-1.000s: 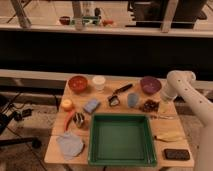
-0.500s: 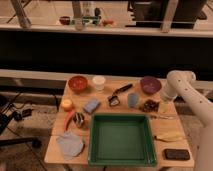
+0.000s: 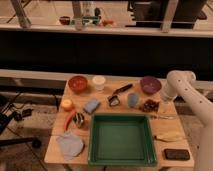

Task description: Place grapes in table surface

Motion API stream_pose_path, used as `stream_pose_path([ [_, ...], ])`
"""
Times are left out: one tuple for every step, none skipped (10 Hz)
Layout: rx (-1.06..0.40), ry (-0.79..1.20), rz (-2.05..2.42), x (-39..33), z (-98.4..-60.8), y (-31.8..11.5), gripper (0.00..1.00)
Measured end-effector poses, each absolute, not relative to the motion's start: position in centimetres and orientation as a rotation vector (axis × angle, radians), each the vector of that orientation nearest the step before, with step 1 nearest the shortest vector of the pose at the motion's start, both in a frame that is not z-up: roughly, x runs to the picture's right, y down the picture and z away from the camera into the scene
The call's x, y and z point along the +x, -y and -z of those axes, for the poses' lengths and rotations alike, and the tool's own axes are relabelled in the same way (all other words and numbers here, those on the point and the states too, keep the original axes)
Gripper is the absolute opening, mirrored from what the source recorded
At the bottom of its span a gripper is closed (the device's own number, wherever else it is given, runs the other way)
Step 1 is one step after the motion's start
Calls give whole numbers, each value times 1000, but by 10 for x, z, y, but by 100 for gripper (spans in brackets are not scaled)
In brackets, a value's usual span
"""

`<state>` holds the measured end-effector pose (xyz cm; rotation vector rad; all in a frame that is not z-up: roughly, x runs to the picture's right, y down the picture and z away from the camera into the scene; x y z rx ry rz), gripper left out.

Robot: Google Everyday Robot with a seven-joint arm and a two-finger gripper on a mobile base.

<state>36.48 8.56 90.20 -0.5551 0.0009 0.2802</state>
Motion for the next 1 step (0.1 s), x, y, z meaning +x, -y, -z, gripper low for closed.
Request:
stream_pose_path([
  [-555,-1,-280,365,-902,-86,80],
])
